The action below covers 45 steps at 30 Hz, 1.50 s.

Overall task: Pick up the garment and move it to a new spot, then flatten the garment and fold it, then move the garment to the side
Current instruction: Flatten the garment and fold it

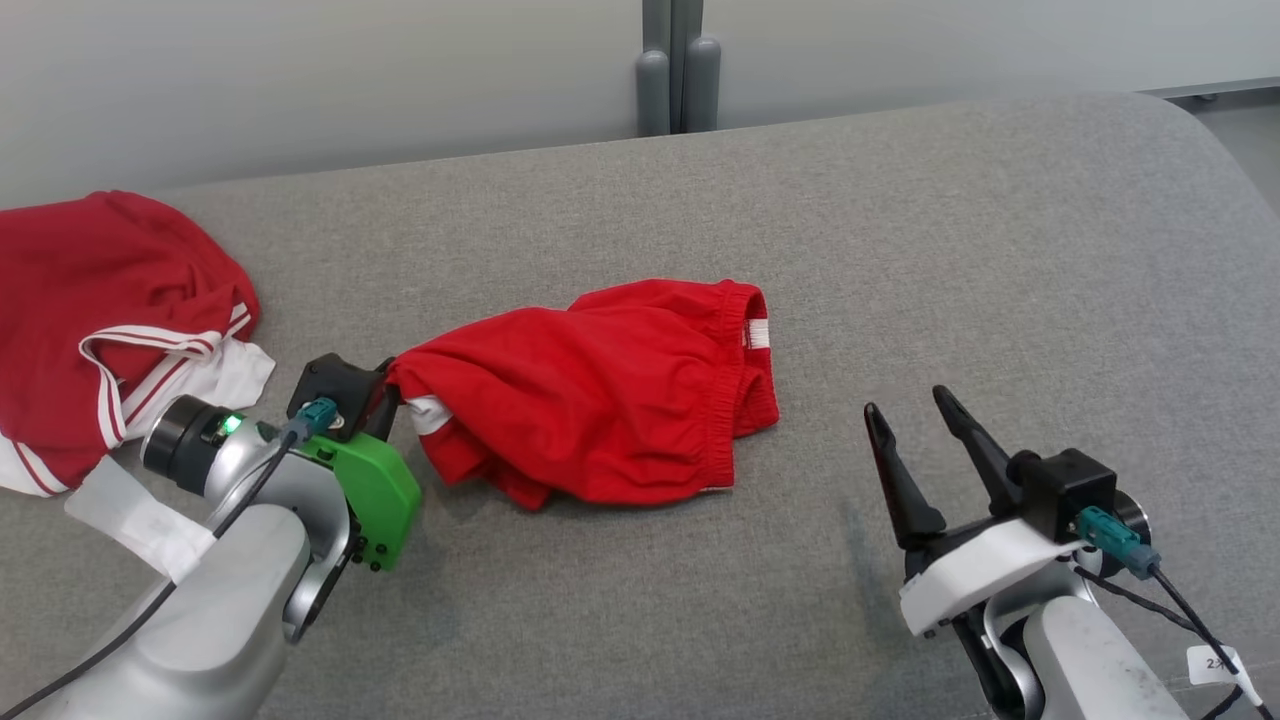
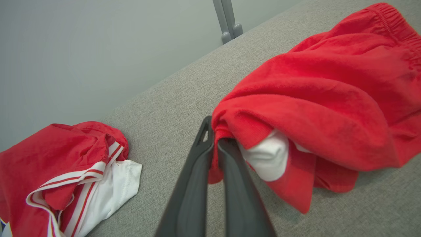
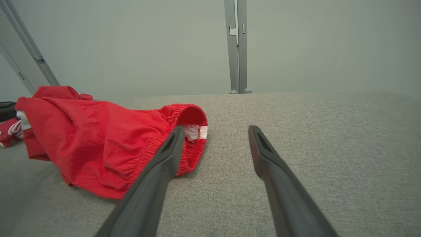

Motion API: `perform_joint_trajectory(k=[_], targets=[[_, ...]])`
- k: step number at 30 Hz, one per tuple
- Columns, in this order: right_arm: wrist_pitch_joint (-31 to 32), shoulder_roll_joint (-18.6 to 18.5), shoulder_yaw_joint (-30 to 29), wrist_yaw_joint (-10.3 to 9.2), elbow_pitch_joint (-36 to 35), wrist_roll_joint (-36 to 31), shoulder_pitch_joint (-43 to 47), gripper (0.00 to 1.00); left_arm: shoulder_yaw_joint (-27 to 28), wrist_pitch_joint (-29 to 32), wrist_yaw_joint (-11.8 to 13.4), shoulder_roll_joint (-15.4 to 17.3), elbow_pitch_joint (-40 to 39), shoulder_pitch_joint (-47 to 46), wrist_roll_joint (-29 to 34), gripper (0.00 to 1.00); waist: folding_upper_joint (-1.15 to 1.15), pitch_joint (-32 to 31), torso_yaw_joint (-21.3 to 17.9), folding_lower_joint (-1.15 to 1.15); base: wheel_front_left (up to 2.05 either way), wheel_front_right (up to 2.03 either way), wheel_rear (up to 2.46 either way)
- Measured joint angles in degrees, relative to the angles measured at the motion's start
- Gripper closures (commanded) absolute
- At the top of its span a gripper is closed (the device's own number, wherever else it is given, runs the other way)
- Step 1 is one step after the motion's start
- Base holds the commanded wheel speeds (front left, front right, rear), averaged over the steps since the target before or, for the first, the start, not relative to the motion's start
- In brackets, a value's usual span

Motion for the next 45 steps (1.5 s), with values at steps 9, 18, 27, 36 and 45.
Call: perform_joint_trajectory(k=[9,18,27,36,45], targets=[[0.02,-1.99,7.13,1.51,3.00,-3.28,0.00,0.00,2.53,-2.46,1.01,-1.75,0.12,4.13,-0.89,0.00,0.00,0.72,0.78,0.00,0.00,0.00,0.00],[0.49,-6.47,12.96,2.00,5.71,-8.54,-0.27,0.00,11.40,-8.60,1.19,-3.03,-0.25,7.82,-1.42,0.00,0.00,1.00,2.45,0.00,0.00,0.00,0.00],[0.51,-9.20,14.78,2.01,9.44,-11.38,-4.14,0.00,20.16,-9.42,1.19,-7.95,-3.52,12.09,-2.22,0.00,0.00,1.39,5.97,0.00,0.00,0.00,0.00],[0.62,-9.24,15.22,2.02,13.88,-10.55,-6.50,0.00,21.75,-9.40,1.19,-9.55,-8.04,14.52,0.18,0.00,0.00,2.13,10.93,0.00,0.00,0.00,0.00],[1.07,-9.07,15.73,2.09,17.24,-9.57,-8.61,0.11,26.58,-9.42,1.20,-10.01,-12.83,17.35,3.21,0.00,0.00,3.87,14.38,0.00,0.00,0.00,0.00]])
